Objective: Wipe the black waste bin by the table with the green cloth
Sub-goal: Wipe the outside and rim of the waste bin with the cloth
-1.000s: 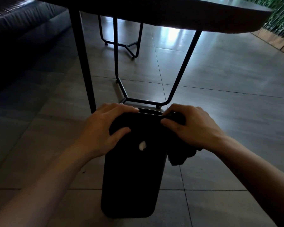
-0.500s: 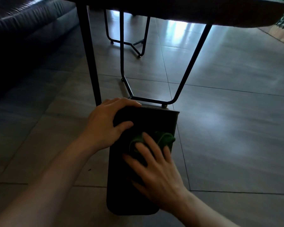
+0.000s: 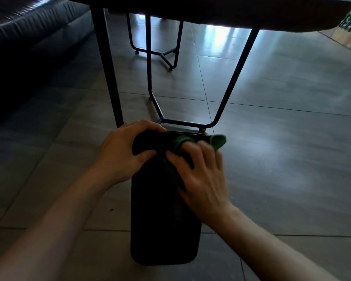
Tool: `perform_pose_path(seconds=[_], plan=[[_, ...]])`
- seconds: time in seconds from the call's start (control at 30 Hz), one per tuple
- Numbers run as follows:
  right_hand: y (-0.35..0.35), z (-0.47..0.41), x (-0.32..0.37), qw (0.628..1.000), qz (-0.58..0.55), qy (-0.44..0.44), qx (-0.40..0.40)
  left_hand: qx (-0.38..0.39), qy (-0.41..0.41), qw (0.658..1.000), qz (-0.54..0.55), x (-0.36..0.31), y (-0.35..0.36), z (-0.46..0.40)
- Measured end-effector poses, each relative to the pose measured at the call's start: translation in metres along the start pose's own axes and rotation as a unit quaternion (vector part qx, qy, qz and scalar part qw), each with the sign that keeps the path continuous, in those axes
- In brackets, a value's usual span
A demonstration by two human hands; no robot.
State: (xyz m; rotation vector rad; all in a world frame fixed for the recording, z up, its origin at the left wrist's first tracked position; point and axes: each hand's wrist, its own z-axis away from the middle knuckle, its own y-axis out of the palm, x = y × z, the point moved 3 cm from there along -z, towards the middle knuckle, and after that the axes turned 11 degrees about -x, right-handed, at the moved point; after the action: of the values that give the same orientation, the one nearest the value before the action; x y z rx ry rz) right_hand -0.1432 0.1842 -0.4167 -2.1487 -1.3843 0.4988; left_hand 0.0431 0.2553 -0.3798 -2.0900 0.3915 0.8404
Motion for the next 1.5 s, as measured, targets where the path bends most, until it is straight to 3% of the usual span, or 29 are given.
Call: perform_pose_path(seconds=[0.13,0.2,0.27,0.37,0.43,0.5,0.6,0.7,0.77,0.83,0.93,1.0,1.1,1.17,1.23,1.4,1.5], plan=[[-0.008,0.085,0.043,0.975,-0.036,-0.196,0.101,-0.005,-0.021,1.000,0.007,0.005,-0.003,0.002],[-0.013,0.096,0.043,0.960,-0.055,-0.240,0.131,0.000,-0.024,1.000,0.012,0.003,-0.003,0.004],[-0.012,0.069,0.032,0.972,-0.060,-0.199,0.106,0.002,-0.019,1.000,0.012,0.002,-0.004,0.003],[-0.005,0.002,0.001,0.999,-0.048,-0.023,0.007,0.014,-0.019,1.000,0.010,-0.001,-0.001,0.002],[-0.002,-0.019,-0.008,0.998,-0.031,0.046,-0.035,0.021,-0.016,1.000,0.009,-0.003,0.001,0.001],[-0.001,0.005,0.007,1.000,-0.020,-0.002,-0.013,0.015,-0.018,1.000,0.007,-0.003,0.001,0.000],[-0.009,0.085,0.040,0.983,-0.044,-0.157,0.085,0.001,-0.027,1.000,0.006,0.001,-0.001,0.000],[-0.015,0.105,0.042,0.967,-0.070,-0.208,0.127,0.004,-0.020,1.000,0.009,-0.001,-0.001,0.002],[-0.010,0.071,0.029,0.980,-0.069,-0.158,0.100,0.005,-0.022,1.000,0.009,-0.002,0.000,0.000],[-0.005,0.019,0.007,0.997,-0.051,-0.053,0.032,0.011,-0.021,1.000,0.007,-0.004,0.001,-0.001],[0.001,-0.019,-0.010,0.998,-0.022,0.046,-0.026,0.018,-0.019,1.000,0.003,-0.007,0.003,-0.002],[0.000,0.006,0.005,1.000,-0.015,0.011,0.003,0.016,-0.023,1.000,-0.001,-0.007,0.004,-0.003],[-0.007,0.087,0.039,0.986,-0.047,-0.130,0.098,0.009,-0.031,0.999,-0.004,-0.003,0.003,-0.003],[-0.015,0.110,0.045,0.975,-0.072,-0.170,0.122,0.010,-0.026,1.000,0.003,-0.003,0.003,-0.002],[-0.013,0.089,0.036,0.978,-0.064,-0.161,0.120,0.013,-0.020,1.000,0.006,-0.004,0.006,-0.003],[-0.002,-0.021,-0.006,0.999,-0.029,-0.008,0.025,0.026,-0.007,1.000,0.001,-0.008,0.011,-0.006],[-0.001,-0.008,-0.004,0.999,-0.029,0.021,0.008,0.020,-0.004,1.000,-0.002,-0.009,0.011,-0.007]])
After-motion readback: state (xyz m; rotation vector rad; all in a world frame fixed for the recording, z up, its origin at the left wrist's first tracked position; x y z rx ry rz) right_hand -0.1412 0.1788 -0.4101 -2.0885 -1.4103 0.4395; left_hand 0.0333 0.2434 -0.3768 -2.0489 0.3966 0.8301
